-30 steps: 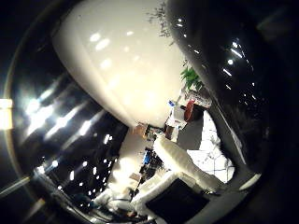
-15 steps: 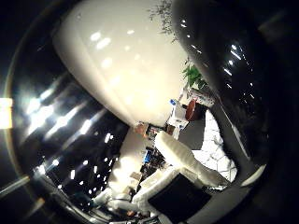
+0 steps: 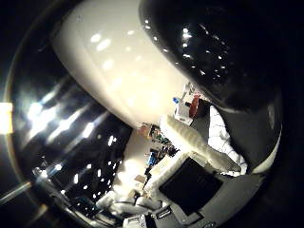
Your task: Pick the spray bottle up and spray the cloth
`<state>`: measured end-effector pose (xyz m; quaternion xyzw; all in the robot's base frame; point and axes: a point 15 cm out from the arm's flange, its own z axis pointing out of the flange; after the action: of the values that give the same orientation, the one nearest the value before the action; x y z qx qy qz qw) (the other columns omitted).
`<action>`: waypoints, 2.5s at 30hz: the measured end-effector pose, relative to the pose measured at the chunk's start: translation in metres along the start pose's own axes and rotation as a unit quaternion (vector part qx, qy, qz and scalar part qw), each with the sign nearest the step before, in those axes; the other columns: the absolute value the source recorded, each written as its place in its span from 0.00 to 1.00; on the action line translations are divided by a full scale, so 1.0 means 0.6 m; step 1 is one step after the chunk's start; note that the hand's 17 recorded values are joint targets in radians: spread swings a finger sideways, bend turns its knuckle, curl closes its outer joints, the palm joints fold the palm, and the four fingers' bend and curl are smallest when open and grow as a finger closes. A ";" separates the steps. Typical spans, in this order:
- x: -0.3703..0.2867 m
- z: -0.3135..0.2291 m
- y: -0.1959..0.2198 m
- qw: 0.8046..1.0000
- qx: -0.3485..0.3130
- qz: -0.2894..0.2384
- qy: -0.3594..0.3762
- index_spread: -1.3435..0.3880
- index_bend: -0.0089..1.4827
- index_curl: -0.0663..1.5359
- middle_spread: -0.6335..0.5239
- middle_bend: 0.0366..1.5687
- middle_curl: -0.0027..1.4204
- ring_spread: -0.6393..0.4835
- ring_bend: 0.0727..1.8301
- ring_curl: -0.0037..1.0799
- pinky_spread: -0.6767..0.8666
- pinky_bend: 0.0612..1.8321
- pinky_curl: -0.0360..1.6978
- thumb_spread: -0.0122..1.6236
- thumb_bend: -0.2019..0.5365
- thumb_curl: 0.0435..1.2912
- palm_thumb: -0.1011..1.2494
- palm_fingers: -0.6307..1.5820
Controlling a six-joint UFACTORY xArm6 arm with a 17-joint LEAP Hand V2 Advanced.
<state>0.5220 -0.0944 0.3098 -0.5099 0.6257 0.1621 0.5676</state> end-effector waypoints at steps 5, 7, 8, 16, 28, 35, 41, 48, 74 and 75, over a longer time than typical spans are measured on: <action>0.000 -0.002 0.000 1.000 0.000 0.000 -0.001 0.62 0.15 0.26 0.41 0.34 0.36 0.41 0.43 0.34 0.43 0.34 0.16 0.69 0.25 0.22 0.56 0.52; 0.000 -0.002 0.001 1.000 0.000 -0.001 -0.002 0.61 0.16 0.28 0.39 0.36 0.38 0.39 0.46 0.36 0.36 0.38 0.17 0.69 0.25 0.22 0.57 0.55; 0.000 -0.002 0.001 1.000 0.000 -0.003 -0.002 0.60 0.16 0.29 0.38 0.36 0.39 0.39 0.48 0.37 0.34 0.39 0.17 0.69 0.25 0.22 0.57 0.55; -0.007 -0.002 -0.007 1.000 0.013 -0.004 -0.012 0.54 0.28 0.42 0.31 0.48 0.53 0.34 0.59 0.50 0.17 0.51 0.23 0.70 0.26 0.24 0.63 0.63; -0.008 -0.001 0.003 1.000 0.021 0.000 -0.019 0.46 0.47 0.71 0.22 0.64 0.76 0.32 0.77 0.71 0.20 0.73 0.44 0.67 0.25 0.30 0.70 0.57; -0.026 -0.006 -0.009 0.999 0.035 -0.006 -0.025 0.45 0.56 0.78 0.20 0.70 0.83 0.31 0.83 0.77 0.24 0.77 0.53 0.67 0.25 0.33 0.74 0.53; -0.034 -0.010 -0.012 0.999 0.037 -0.012 -0.024 0.46 0.62 0.81 0.20 0.74 0.86 0.31 0.85 0.81 0.26 0.78 0.59 0.67 0.25 0.35 0.75 0.51; -0.047 -0.013 -0.015 0.999 0.039 -0.018 -0.025 0.48 0.66 0.81 0.21 0.77 0.86 0.32 0.86 0.83 0.27 0.76 0.65 0.67 0.25 0.36 0.76 0.51; -0.277 0.041 0.124 0.981 -0.163 0.100 -0.046 0.51 0.72 0.78 0.23 0.79 0.87 0.31 0.85 0.87 0.29 0.78 0.72 0.67 0.25 0.38 0.75 0.54; -0.291 0.041 0.129 0.978 -0.173 0.104 -0.048 0.51 0.72 0.77 0.23 0.79 0.87 0.31 0.85 0.87 0.29 0.78 0.72 0.67 0.25 0.38 0.75 0.54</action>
<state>0.4431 0.0369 0.4261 -0.5246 0.6094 0.3505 0.4802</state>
